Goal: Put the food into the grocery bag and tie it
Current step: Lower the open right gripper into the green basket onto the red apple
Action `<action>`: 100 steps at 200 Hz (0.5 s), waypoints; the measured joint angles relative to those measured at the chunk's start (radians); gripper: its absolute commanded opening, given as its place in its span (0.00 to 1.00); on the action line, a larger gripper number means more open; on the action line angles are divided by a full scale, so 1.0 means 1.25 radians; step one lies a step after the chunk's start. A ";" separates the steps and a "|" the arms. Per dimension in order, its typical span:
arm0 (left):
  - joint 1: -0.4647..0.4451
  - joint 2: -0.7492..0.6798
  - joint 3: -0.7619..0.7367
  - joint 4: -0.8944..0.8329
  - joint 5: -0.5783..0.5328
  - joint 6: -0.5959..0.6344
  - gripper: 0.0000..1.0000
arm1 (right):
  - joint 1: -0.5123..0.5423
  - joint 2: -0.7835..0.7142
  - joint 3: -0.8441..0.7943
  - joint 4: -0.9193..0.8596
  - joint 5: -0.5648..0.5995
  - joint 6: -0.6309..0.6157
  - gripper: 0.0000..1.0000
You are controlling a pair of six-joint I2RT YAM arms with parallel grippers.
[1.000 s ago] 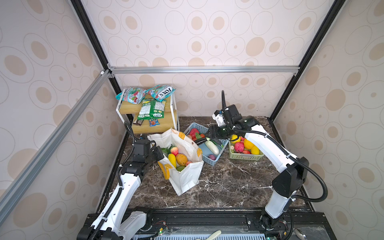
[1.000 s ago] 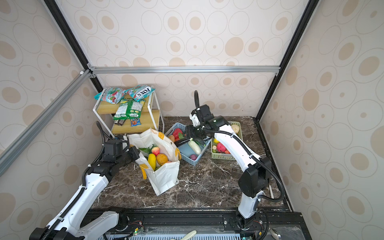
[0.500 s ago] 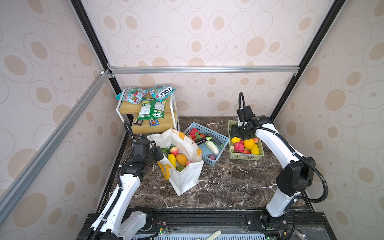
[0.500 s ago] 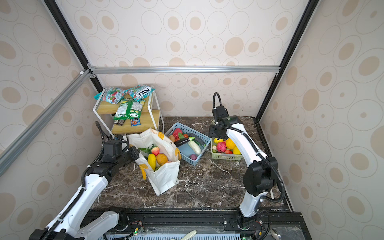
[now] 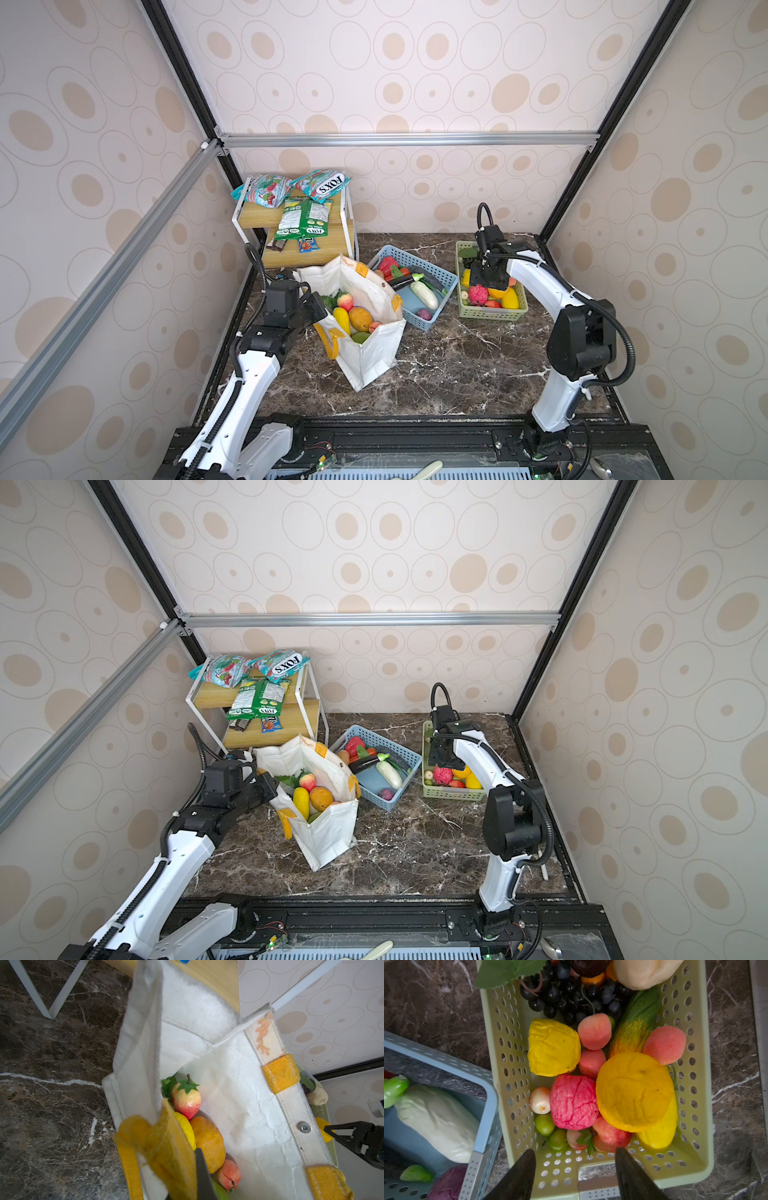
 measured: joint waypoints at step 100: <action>0.000 -0.013 -0.001 -0.007 0.000 -0.004 0.00 | -0.010 0.063 -0.036 0.071 -0.005 0.025 0.65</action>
